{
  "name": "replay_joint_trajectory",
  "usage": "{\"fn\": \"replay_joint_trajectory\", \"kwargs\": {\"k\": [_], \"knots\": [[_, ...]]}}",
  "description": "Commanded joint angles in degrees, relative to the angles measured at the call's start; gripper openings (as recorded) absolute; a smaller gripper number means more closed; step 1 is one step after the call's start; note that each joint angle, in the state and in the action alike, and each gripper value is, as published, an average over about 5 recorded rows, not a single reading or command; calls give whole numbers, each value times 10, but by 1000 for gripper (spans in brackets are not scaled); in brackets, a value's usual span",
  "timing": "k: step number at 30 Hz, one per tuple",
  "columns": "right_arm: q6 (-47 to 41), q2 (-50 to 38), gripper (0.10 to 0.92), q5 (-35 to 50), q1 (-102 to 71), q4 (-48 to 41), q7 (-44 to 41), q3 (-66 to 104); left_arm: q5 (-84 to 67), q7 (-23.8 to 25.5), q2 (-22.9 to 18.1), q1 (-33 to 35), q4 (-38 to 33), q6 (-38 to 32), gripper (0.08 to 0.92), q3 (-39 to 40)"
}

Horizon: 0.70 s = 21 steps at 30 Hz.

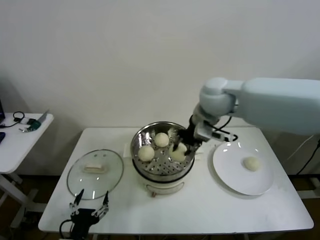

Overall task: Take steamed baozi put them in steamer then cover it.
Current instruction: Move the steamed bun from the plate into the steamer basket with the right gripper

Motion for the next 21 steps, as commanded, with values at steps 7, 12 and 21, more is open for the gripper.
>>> {"fn": "replay_joint_trajectory", "kwargs": {"k": [7,12,21], "knots": [[33,134,484,-174,-154,-103,47,32,-3,-1,-3,0,4,-4,823,-3],[40,129,534,-157,-139,-104,44,32,-4,-1,-4,0,1,-4,823,-3],[55,55,787,65,7,-121,-65,7,-4,-1,-3,1,-3,-4,823,0]]}}
